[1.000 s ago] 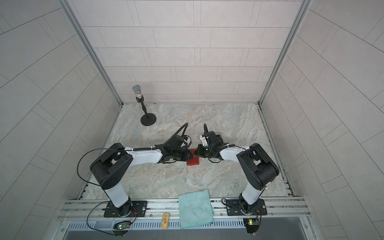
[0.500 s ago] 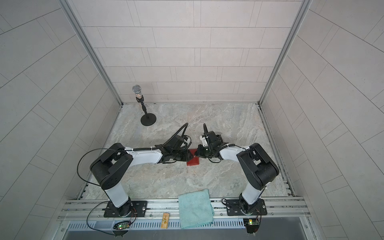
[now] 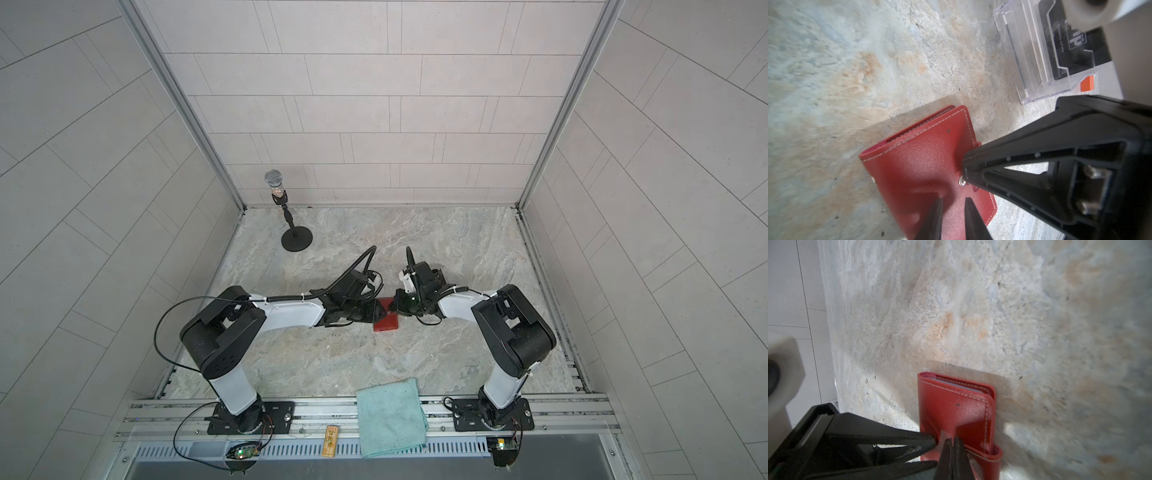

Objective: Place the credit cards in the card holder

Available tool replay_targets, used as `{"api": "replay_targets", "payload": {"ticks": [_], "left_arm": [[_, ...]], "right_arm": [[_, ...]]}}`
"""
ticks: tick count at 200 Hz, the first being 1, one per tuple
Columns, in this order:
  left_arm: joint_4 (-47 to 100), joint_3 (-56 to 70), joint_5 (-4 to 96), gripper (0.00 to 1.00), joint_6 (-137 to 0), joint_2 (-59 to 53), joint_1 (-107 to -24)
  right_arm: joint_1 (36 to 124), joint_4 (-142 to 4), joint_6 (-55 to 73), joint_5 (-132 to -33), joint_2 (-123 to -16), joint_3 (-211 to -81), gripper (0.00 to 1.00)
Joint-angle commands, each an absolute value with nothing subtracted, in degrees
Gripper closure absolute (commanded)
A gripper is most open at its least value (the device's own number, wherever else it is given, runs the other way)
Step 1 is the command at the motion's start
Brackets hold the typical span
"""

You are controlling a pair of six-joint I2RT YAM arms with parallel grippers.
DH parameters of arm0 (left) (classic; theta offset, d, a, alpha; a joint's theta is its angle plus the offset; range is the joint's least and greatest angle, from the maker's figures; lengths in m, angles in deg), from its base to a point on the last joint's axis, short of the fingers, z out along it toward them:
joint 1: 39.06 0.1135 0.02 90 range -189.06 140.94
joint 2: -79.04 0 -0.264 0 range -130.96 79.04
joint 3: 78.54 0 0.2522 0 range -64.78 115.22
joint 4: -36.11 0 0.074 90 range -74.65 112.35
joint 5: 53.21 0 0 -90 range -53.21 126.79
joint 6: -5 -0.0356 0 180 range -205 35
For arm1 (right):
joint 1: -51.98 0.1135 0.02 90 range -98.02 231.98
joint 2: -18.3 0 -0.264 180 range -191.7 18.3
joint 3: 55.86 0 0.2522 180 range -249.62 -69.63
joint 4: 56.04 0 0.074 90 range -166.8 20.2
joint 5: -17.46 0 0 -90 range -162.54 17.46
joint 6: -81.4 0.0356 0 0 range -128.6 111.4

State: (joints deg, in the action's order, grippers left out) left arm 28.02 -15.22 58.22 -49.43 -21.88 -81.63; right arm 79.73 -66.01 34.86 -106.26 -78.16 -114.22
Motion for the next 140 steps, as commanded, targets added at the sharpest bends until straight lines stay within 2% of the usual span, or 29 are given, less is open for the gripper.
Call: {"api": "replay_targets", "payload": {"ticks": [1,63,140], "left_arm": [[24.7,-16.3,56.0,0.74,-49.9,-22.5,-81.7],[24.8,-16.8,55.6,0.74,-49.9,-22.4,-81.7],[25.0,-17.4,54.5,0.75,-49.5,-22.6,-81.7]], "right_arm": [[80.2,-67.3,34.6,-106.2,-80.0,-114.8,1.0],[80.9,-68.2,34.0,-105.7,-80.4,-114.8,1.0],[83.4,-68.9,32.4,-99.6,-78.7,-112.9,1.0]]}}
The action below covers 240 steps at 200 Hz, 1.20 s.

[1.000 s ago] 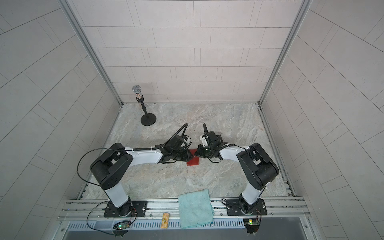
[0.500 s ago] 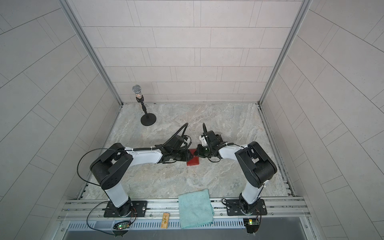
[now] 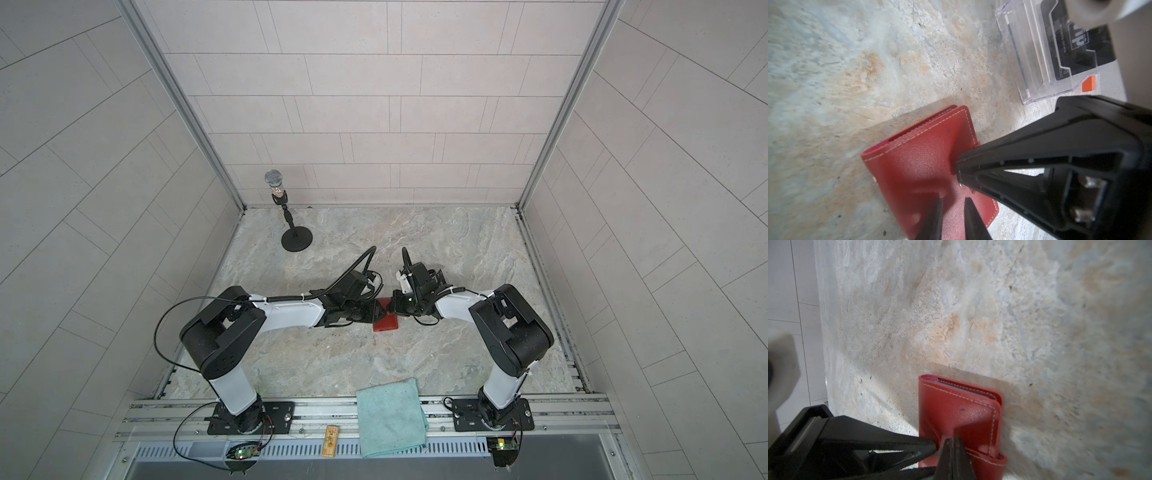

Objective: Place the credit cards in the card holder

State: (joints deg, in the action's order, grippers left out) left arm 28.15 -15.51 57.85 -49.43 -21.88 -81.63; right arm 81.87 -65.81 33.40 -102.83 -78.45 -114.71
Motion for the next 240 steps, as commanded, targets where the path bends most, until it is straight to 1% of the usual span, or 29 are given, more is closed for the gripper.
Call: {"api": "replay_targets", "payload": {"ticks": [1,74,136,188,205,240], "left_arm": [[25.0,-17.5,54.5,0.75,-49.6,-22.6,-81.7],[25.6,-18.8,53.0,0.77,-48.3,-22.5,-81.8],[26.6,-20.0,52.3,0.78,-47.0,-22.8,-81.9],[26.8,-20.7,51.6,0.79,-46.5,-22.7,-81.9],[26.8,-20.9,51.6,0.79,-46.3,-22.6,-81.9],[27.1,-21.3,51.3,0.79,-46.0,-22.3,-82.0]], "right_arm": [[83.5,-68.9,32.4,-99.6,-78.6,-112.8,1.0],[85.6,-67.5,30.5,-95.3,-75.5,-109.1,1.0],[88.4,-65.0,29.1,-91.6,-76.2,-107.1,1.0],[92.4,-63.4,30.2,-84.6,-75.0,-105.6,1.0],[92.7,-61.3,31.7,-83.4,-74.0,-102.1,1.0],[93.0,-59.0,32.7,-82.0,-73.6,-99.2,1.0]]}}
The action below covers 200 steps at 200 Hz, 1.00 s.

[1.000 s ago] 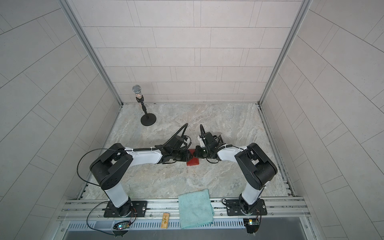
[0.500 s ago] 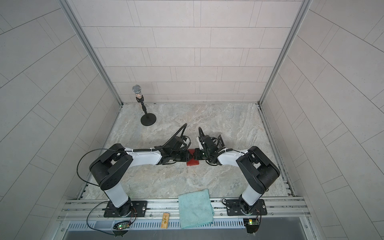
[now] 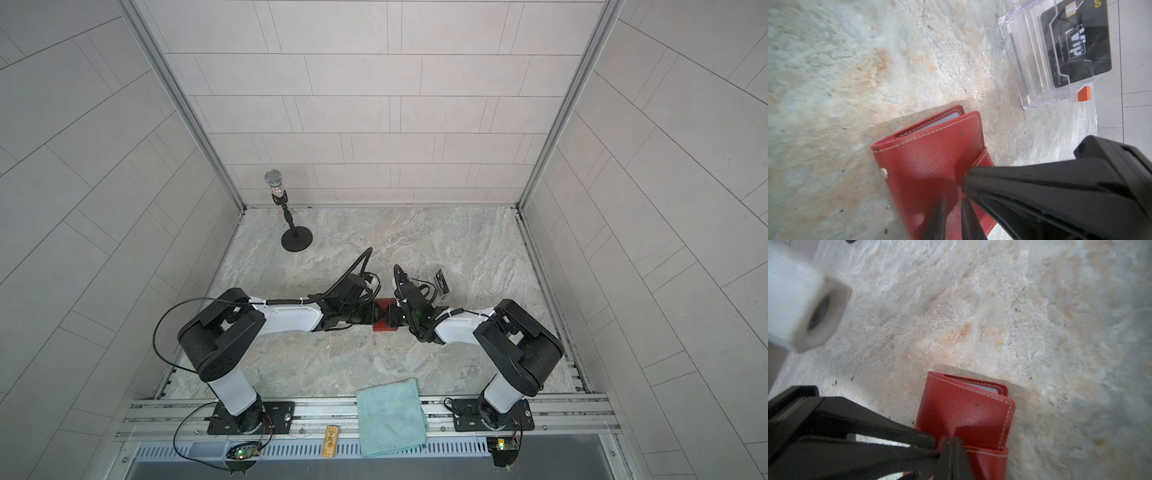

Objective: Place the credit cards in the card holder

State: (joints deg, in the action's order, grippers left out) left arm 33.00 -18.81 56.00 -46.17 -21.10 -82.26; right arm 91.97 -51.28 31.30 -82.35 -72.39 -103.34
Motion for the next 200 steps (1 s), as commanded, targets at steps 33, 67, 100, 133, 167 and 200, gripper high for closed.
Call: {"api": "replay_targets", "payload": {"ticks": [33,67,100,133,167,200], "left_arm": [[27.4,-21.9,50.8,0.79,-45.7,-22.1,-82.0],[28.3,-22.7,50.7,0.79,-45.2,-22.3,-82.1],[28.8,-23.1,50.8,0.79,-44.8,-22.6,-82.2],[29.1,-23.3,50.7,0.79,-44.7,-22.5,-82.2],[29.0,-23.1,51.4,0.79,-44.8,-22.0,-82.2],[27.0,-21.4,52.6,0.77,-46.0,-20.3,-82.2]], "right_arm": [[93.9,-54.9,33.8,-81.6,-75.4,-97.5,1.0],[96.0,-51.8,35.4,-78.4,-76.9,-95.9,1.0],[96.6,-48.4,37.4,-76.5,-78.0,-94.2,1.0],[97.2,-46.9,38.8,-76.4,-78.6,-93.4,1.0],[97.2,-49.5,38.6,-77.6,-75.7,-94.6,1.0],[97.2,-58.1,37.5,-76.5,-68.8,-97.7,0.9]]}}
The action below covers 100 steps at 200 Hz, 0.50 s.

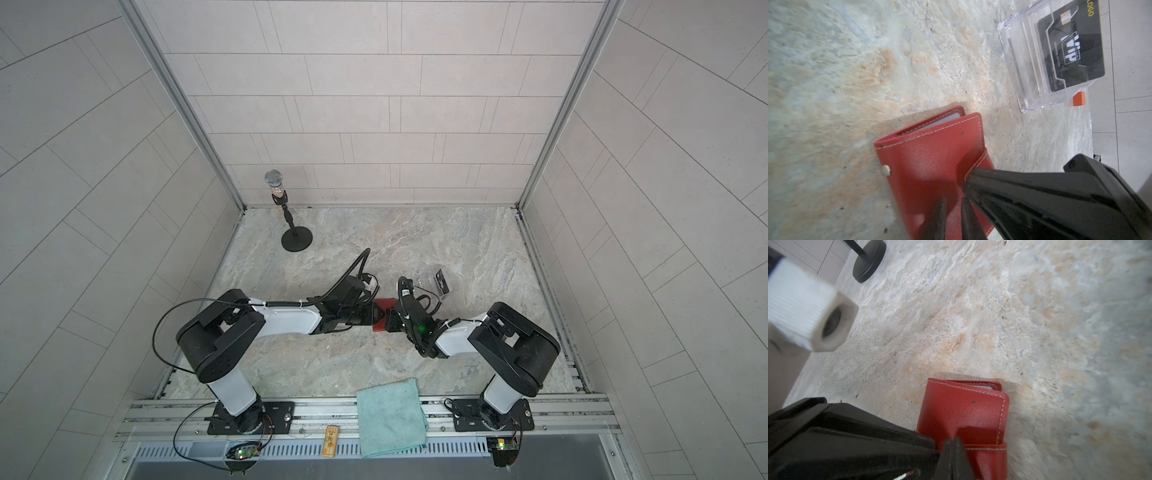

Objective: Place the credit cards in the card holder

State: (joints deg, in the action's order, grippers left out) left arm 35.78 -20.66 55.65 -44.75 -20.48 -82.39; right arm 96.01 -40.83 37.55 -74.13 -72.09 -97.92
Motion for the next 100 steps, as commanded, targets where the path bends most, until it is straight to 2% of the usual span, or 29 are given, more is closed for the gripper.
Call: {"api": "replay_targets", "payload": {"ticks": [1,24,66,100], "left_arm": [[26.9,-21.3,52.7,0.77,-46.0,-20.2,-82.3],[24.0,-19.1,53.1,0.74,-47.7,-18.1,-82.2],[17.3,-15.2,51.6,0.64,-51.6,-11.7,-82.3],[8.8,-12.8,42.2,0.58,-56.5,-5.2,-82.1]], "right_arm": [[97.2,-58.4,37.5,-76.4,-68.5,-97.8,0.9],[97.1,-65.7,35.8,-74.6,-63.2,-101.0,0.84],[96.7,-74.6,32.5,-70.6,-56.3,-105.0,0.57],[95.8,-77.2,25.9,-64.0,-50.3,-106.8,0.49]]}}
